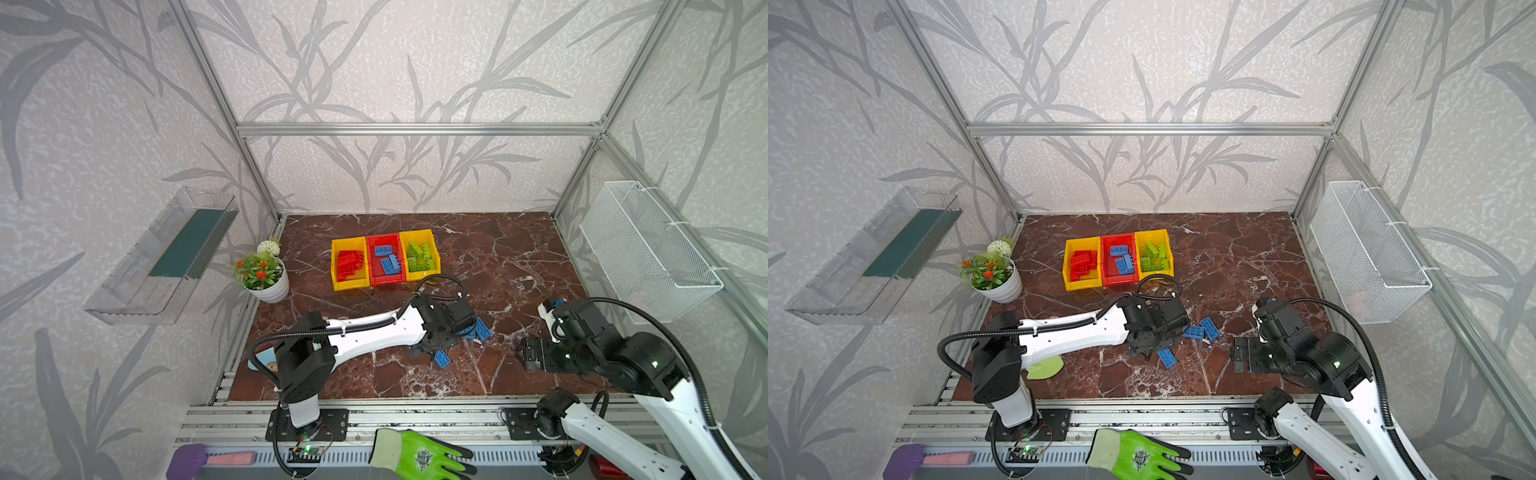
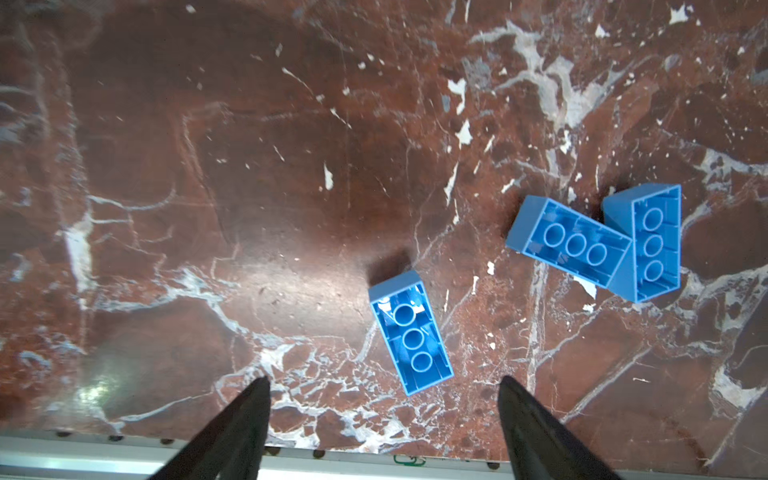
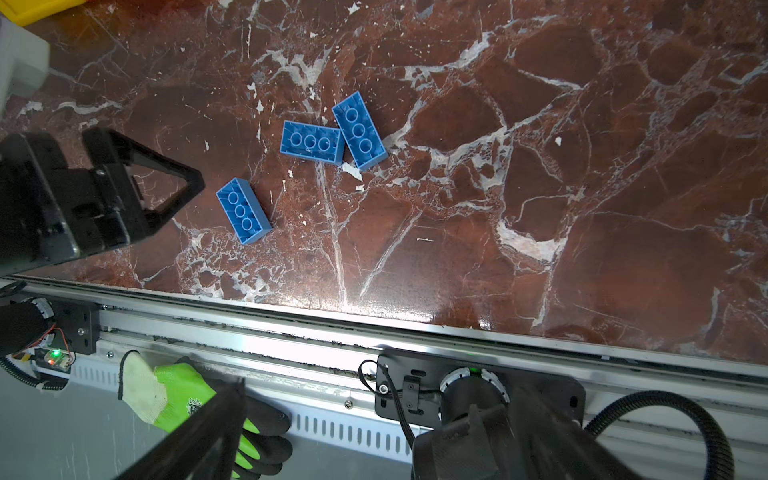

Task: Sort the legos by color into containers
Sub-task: 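Move the left gripper to the blue bricks nearest the robot, then close the left gripper on a blue brick and lift it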

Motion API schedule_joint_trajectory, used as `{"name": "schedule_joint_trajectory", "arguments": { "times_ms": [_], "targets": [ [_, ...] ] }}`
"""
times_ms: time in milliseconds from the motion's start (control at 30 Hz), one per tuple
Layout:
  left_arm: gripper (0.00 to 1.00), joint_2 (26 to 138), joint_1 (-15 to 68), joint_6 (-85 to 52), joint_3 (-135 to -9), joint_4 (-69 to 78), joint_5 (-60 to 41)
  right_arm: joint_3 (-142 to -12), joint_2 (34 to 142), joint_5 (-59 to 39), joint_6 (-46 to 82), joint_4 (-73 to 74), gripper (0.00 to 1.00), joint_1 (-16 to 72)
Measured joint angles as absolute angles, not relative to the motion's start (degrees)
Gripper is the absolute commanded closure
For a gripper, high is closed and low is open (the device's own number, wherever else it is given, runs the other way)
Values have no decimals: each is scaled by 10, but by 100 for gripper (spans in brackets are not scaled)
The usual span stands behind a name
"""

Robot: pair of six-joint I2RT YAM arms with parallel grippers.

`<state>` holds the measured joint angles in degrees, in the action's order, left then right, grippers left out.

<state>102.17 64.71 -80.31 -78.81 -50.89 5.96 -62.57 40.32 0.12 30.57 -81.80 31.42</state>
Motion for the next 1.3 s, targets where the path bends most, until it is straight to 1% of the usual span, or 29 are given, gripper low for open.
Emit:
{"name": "schedule_joint_trajectory", "arguments": {
  "times_ms": [333, 533, 567, 600, 800, 867, 933, 967, 1300],
  "targets": [
    [15, 1073, 648, -837, -786, -461, 29, -626, 357, -1, 305, -844, 1, 314],
    [18, 1130, 648, -849, -787, -444, 11, -626, 334, -1, 303, -874, 1, 314],
    [20, 1135, 648, -851, -787, -444, 10, -626, 332, -1, 303, -878, 1, 314],
    [25, 1138, 648, -853, -788, -446, 10, -627, 331, -1, 303, -884, 1, 314],
    [63, 1140, 647, -865, -802, -449, 4, -628, 319, 0, 303, -896, 1, 314],
    [71, 1141, 645, -866, -802, -451, 1, -628, 316, 1, 303, -900, 1, 314],
    [85, 1141, 642, -866, -805, -455, -1, -628, 315, 3, 302, -903, 1, 314],
    [89, 1142, 641, -863, -807, -458, -2, -628, 315, 4, 302, -903, 1, 314],
    [90, 1149, 602, -821, -848, -513, -2, -629, 329, 10, 300, -894, 1, 314]
  ]
}}
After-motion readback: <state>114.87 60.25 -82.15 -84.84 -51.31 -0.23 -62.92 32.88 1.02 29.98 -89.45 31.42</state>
